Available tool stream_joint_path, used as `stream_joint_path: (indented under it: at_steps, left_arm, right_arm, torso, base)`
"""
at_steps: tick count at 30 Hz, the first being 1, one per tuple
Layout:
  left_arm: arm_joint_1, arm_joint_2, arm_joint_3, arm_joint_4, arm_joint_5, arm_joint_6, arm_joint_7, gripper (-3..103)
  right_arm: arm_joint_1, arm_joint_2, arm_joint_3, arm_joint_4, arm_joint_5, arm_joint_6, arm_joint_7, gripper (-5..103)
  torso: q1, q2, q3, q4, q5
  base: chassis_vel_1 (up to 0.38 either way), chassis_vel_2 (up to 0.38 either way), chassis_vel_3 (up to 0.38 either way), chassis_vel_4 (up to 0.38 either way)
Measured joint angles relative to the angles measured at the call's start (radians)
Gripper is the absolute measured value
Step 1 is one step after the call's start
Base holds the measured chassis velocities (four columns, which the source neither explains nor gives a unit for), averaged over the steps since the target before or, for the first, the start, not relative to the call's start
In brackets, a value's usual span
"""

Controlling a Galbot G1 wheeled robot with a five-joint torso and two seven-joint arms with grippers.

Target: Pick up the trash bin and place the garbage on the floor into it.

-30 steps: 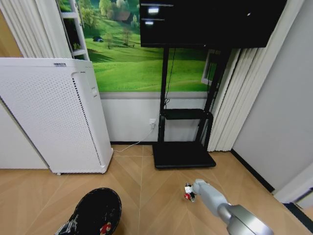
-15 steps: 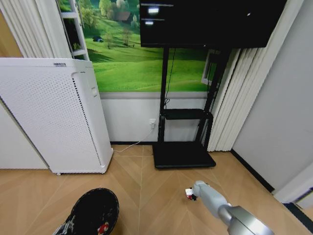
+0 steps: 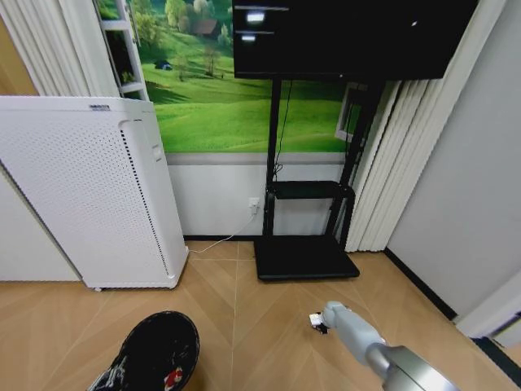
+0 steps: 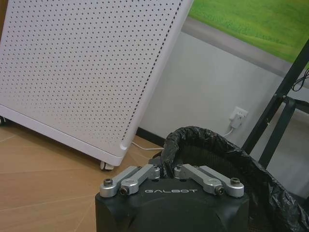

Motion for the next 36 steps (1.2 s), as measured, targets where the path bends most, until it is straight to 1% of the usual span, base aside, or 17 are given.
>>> stream_joint_path:
  at_steps: [7,9,11,13,15,17,18,20,21,24,25,28,29,30,31,33,36]
  left_arm:
    - [-0.036,0.021,0.022,-0.009,0.013,0.031,-0.038,7]
    - [-0.065,0.051,0.036,-0.028,0.012,0.059,-0.072,7]
    - [-0.072,0.06,0.041,-0.033,0.01,0.065,-0.081,7]
    - [-0.106,0.1,0.07,-0.047,0.006,0.085,-0.123,7]
    - [-0.126,0.124,0.086,-0.054,0.001,0.097,-0.151,7]
    - [-0.177,0.176,0.129,-0.074,-0.015,0.124,-0.209,7]
    - [-0.177,0.176,0.129,-0.074,-0.015,0.124,-0.209,7]
    - [-0.221,0.227,0.178,-0.077,-0.023,0.138,-0.25,7]
    - [-0.221,0.227,0.178,-0.077,-0.023,0.138,-0.25,7]
    - [-0.273,0.287,0.249,-0.065,-0.044,0.142,-0.275,7]
    - [-0.287,0.303,0.271,-0.052,-0.052,0.142,-0.274,7]
    - [-0.29,0.307,0.279,-0.04,-0.054,0.137,-0.259,7]
    - [-0.294,0.308,0.291,-0.01,-0.049,0.122,-0.203,7]
    - [-0.314,0.314,0.314,0.031,-0.038,0.107,-0.133,7]
    - [-0.314,0.314,0.314,0.031,-0.038,0.107,-0.133,7]
    - [-0.345,0.319,0.354,0.079,-0.025,0.098,-0.042,7]
    - [-0.379,0.326,0.401,0.112,-0.025,0.098,-0.002,7]
  right_arm:
    - [-0.007,-0.021,0.098,0.079,0.066,0.028,0.017,15]
    - [-0.045,-0.089,0.198,0.233,0.197,0.014,0.001,15]
    - [-0.059,-0.112,0.212,0.274,0.242,0.002,0.0,15]
    - [-0.125,-0.193,0.289,0.433,0.412,-0.065,-0.001,15]
    - [-0.163,-0.218,0.328,0.512,0.493,-0.111,0.0,14]
    - [-0.297,-0.279,0.433,0.717,0.753,-0.217,0.008,14]
    - [-0.297,-0.279,0.433,0.717,0.753,-0.217,0.008,14]
    - [-0.44,-0.32,0.536,0.907,0.947,-0.296,0.012,14]
    - [-0.44,-0.32,0.536,0.907,0.947,-0.296,0.012,14]
    - [-0.586,-0.354,0.649,1.102,1.221,-0.374,0.033,14]
    - [-0.619,-0.359,0.672,1.165,1.293,-0.395,0.044,14]
    - [-0.634,-0.361,0.681,1.22,1.348,-0.413,0.054,14]
    - [-0.635,-0.361,0.678,1.268,1.395,-0.416,0.07,14]
    - [-0.648,-0.359,0.678,1.32,1.425,-0.401,0.09,14]
    - [-0.648,-0.359,0.678,1.32,1.425,-0.401,0.09,14]
    - [-0.676,-0.368,0.686,1.395,1.466,-0.371,0.103,14]
    - [-0.721,-0.375,0.713,1.451,1.509,-0.363,0.109,14]
  torso:
    - [0.0,0.0,0.0,0.0005,0.0001]
    - [0.0,0.0,0.0,0.0008,-0.0002]
    - [0.0,0.0,0.0,0.0009,-0.0002]
    - [0.0,0.0,0.0,-0.0003,-0.0002]
    - [0.0,0.0,0.0,-0.0005,-0.0007]
    - [0.0,0.0,0.0,-0.0002,0.0002]
    - [0.0,0.0,0.0,-0.0002,0.0002]
    - [0.0,0.0,0.0,-0.0004,0.0005]
    - [0.0,0.0,0.0,-0.0004,0.0005]
    - [0.0,0.0,0.0,-0.0006,-0.0001]
    - [0.0,0.0,0.0,-0.0008,0.0002]
    - [0.0,0.0,0.0,-0.001,-0.0005]
    - [0.0,0.0,0.0,0.0016,-0.0004]
    - [0.0,0.0,0.0,0.0014,0.0002]
    - [0.0,0.0,0.0,0.0014,0.0002]
    - [0.0,0.0,0.0,0.002,-0.0003]
    - [0.0,0.0,0.0,0.0003,-0.0002]
  base:
    - [0.0,0.0,0.0,0.0]
    - [0.0,0.0,0.0,0.0]
    - [0.0,0.0,0.0,0.0]
    - [0.0,0.0,0.0,0.0]
    - [0.0,0.0,0.0,0.0]
    - [0.0,0.0,0.0,0.0]
    - [0.0,0.0,0.0,0.0]
    - [0.0,0.0,0.0,0.0]
    - [0.0,0.0,0.0,0.0]
    - [0.0,0.0,0.0,0.0]
    - [0.0,0.0,0.0,0.0]
    - [0.0,0.0,0.0,0.0]
    - [0.0,0.0,0.0,0.0]
    - [0.005,-0.001,0.057,0.023]
    - [0.005,-0.001,0.057,0.023]
    - [0.0,0.0,0.0,0.0]
    - [0.0,0.0,0.0,0.0]
